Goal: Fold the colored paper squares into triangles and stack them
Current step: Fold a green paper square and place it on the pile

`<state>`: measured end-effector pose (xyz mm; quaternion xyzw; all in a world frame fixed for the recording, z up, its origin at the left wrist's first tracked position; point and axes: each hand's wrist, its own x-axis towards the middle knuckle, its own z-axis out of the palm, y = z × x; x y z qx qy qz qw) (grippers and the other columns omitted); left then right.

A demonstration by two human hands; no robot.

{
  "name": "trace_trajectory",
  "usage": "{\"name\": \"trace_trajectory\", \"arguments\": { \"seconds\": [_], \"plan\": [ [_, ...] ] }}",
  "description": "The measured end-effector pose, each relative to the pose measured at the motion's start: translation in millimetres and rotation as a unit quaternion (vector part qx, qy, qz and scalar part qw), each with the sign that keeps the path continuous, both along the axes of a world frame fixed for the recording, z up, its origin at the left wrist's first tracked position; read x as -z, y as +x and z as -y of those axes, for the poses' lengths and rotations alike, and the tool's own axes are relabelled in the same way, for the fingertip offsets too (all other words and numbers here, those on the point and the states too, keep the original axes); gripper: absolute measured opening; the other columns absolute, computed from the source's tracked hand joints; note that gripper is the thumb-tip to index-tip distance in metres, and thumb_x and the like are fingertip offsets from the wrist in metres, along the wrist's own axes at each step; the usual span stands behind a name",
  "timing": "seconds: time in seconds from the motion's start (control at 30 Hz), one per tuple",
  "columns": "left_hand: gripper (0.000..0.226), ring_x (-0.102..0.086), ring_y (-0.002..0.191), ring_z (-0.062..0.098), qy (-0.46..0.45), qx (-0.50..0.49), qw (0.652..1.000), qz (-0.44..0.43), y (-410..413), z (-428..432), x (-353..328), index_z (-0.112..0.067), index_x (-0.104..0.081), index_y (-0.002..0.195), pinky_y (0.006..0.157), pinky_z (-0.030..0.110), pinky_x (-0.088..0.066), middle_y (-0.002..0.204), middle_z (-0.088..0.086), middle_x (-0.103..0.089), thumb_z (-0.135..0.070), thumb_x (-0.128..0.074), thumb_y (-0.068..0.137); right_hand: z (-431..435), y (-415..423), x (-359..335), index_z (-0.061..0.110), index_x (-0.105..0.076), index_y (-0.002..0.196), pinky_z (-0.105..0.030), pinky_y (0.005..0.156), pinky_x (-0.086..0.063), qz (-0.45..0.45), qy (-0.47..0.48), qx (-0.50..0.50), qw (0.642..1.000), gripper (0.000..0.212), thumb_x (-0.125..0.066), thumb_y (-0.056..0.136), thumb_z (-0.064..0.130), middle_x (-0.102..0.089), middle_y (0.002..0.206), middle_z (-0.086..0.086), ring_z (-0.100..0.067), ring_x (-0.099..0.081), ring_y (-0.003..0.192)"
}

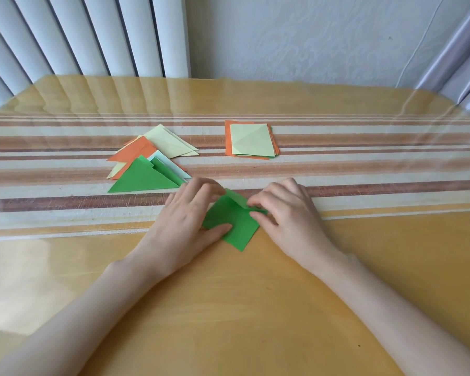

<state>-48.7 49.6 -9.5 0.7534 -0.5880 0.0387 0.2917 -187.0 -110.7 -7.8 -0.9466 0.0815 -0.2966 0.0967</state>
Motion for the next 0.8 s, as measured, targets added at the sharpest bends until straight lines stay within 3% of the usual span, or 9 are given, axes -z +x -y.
{"name": "trace_trajectory", "arguments": {
  "seconds": [0.1,0.17,0.33,0.47,0.57,0.67,0.8],
  "plan": [
    [0.064,-0.040,0.127,0.017,0.018,0.006,0.999,0.029,1.2,-0.2,-2.7,-0.021,-0.035,0.143,0.103,0.030,-0.030,0.145,-0.005,-0.037,-0.050,-0.046,0.088,1.6,-4.5,2.1,0.012,-0.074,0.095,-0.032,0.077,-0.036,-0.006,-0.045,-0.011,0.999,0.017,-0.064,0.082,0.010,-0.064,0.086,0.000,-0.019,-0.045,0.090],
    [0.059,-0.036,0.133,0.019,0.041,0.014,0.996,0.075,0.2,-0.2,-2.7,-0.020,-0.037,0.144,0.108,0.038,-0.032,0.150,-0.004,-0.037,-0.047,-0.042,0.091,-0.9,-6.3,1.0,0.011,-0.075,0.094,-0.031,0.077,-0.034,-0.012,-0.065,-0.018,0.998,0.024,-0.055,0.082,0.006,-0.063,0.086,-0.001,-0.021,-0.045,0.090],
    [0.050,-0.047,0.130,0.021,0.098,0.020,0.990,0.098,0.0,-3.3,-0.8,-0.018,-0.057,0.132,0.105,0.052,-0.036,0.138,-0.006,-0.055,-0.043,-0.033,0.096,-1.1,-14.7,-2.9,0.009,-0.072,0.109,-0.033,0.086,-0.033,-0.077,-0.087,-0.033,0.993,0.048,-0.035,0.079,0.003,-0.063,0.095,-0.003,-0.023,-0.046,0.095],
    [0.050,-0.051,0.124,0.018,0.096,0.031,0.992,0.076,1.3,-3.3,-1.4,-0.017,-0.061,0.129,0.105,0.041,-0.037,0.134,-0.006,-0.058,-0.044,-0.032,0.097,-3.8,-23.2,-4.6,0.009,-0.066,0.120,-0.041,0.104,-0.028,-0.130,-0.089,-0.028,0.987,0.055,-0.032,0.078,0.005,-0.063,0.104,-0.002,-0.021,-0.047,0.103],
    [0.047,-0.054,0.115,0.018,0.085,0.049,0.992,0.076,0.3,-3.9,-5.2,-0.014,-0.066,0.121,0.100,0.034,-0.034,0.126,-0.001,-0.062,-0.041,-0.036,0.097,-2.0,-28.5,-6.7,0.012,-0.066,0.120,-0.042,0.111,-0.023,-0.131,-0.025,-0.040,0.990,0.043,-0.039,0.087,0.020,-0.061,0.108,0.002,-0.017,-0.049,0.107],
    [0.046,-0.054,0.113,0.018,0.079,0.062,0.993,0.067,-0.2,-6.0,-7.9,-0.015,-0.068,0.118,0.100,0.032,-0.033,0.122,-0.001,-0.063,-0.041,-0.035,0.098,5.3,-30.0,-6.9,0.013,-0.066,0.120,-0.042,0.106,-0.032,-0.136,0.020,-0.064,0.988,0.045,-0.049,0.089,0.041,-0.060,0.114,0.002,-0.017,-0.048,0.112],
    [0.057,-0.052,0.112,0.013,0.053,0.068,0.996,-0.007,-0.1,-8.1,-9.3,-0.015,-0.070,0.110,0.100,0.027,-0.032,0.121,-0.006,-0.062,-0.048,-0.024,0.101,5.6,-20.5,-5.6,0.012,-0.071,0.106,-0.038,0.088,-0.046,-0.091,0.081,-0.067,0.990,0.042,-0.050,0.089,0.043,-0.062,0.103,0.002,-0.019,-0.052,0.101]
  ]
}}
